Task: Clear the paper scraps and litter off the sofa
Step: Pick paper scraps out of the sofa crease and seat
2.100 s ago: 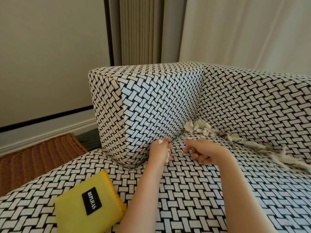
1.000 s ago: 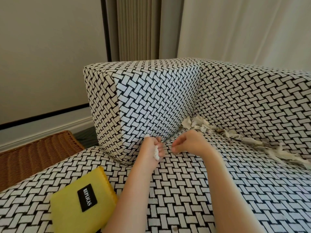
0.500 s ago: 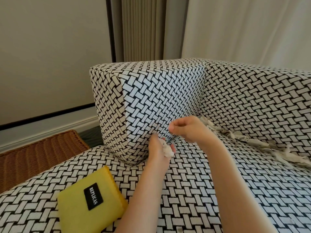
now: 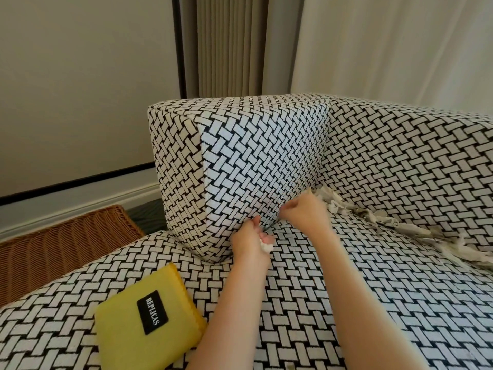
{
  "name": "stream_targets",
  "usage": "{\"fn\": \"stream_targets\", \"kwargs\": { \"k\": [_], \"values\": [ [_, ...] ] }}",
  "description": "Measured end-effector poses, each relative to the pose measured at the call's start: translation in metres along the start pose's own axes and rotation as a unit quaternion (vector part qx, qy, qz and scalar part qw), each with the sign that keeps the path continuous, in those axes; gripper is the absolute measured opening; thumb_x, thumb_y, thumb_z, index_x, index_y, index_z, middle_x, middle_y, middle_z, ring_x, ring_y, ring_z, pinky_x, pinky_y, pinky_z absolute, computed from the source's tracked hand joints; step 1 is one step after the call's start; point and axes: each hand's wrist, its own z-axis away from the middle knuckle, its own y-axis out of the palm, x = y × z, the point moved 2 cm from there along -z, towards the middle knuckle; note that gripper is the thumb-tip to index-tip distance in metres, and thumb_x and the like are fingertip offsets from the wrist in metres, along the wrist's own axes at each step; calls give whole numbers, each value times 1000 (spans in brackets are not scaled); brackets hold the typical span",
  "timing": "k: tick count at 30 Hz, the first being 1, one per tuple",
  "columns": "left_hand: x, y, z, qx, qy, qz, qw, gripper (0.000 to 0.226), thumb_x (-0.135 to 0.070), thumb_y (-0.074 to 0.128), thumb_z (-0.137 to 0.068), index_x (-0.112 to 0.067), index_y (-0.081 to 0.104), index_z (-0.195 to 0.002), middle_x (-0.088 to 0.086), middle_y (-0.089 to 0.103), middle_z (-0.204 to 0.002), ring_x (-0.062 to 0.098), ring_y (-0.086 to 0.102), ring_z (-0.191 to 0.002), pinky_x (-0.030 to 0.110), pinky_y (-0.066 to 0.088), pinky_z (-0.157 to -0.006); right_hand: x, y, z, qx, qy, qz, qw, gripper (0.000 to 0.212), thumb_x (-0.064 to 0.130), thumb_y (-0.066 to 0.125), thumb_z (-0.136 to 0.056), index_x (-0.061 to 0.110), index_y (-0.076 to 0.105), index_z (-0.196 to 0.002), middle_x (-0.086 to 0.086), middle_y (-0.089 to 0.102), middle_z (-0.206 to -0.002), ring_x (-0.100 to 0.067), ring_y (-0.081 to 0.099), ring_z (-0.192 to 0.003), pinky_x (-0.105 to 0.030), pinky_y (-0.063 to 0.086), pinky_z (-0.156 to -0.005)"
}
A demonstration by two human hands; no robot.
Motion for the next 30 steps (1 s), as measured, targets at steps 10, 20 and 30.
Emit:
{"fn": "stream_targets", "kwargs": {
  "k": [10,20,30],
  "values": [
    [0,0,-9,32,-24,35,999,34,-5,31,-98,-7,48,-68,-8,29,-26,2,24,-18,5,19,-26,13,45,-11,-41,-5,237,971,17,15,45,-92,11,59,-102,-4,64,-104,-19,61,-97,-24,37,-65],
    [3,6,-3,25,-46,-9,999,27,-18,37,-99,-9,48,-76,2,42,-53,11,41,-42,23,34,-49,25,-48,26,185,-103,-108,971,15,24,67,-82,13,72,-91,17,59,-44,6,41,-30,-1,36,-42],
    [-2,8,-4,50,24,-129,990,31,-21,41,-99,-8,45,-71,1,40,-56,3,31,-24,14,25,-27,14,-36,13,297,-87,-140,941,22,22,57,-88,12,68,-106,10,41,-43,-4,26,-36,-13,21,-37]
  ]
}}
